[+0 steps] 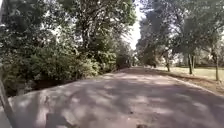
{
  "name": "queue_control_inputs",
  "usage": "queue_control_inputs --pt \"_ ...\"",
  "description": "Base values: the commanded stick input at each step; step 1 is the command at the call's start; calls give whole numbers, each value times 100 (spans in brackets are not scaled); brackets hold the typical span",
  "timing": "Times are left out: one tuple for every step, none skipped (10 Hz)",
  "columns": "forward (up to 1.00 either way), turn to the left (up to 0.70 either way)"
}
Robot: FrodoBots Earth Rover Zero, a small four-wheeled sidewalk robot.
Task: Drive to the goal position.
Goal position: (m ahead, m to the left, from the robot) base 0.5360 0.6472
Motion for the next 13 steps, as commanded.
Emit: queue_control_inputs --pt "0 -70" --pt "0 -70" --pt "0 -70" --pt "0 -70" --pt "0 -70" --pt "0 -70" --pt "0 -70" --pt "0 -70" --pt "0 -70" --pt "0 -70" --pt "0 -70" --pt "0 -70" --pt "0 -70"
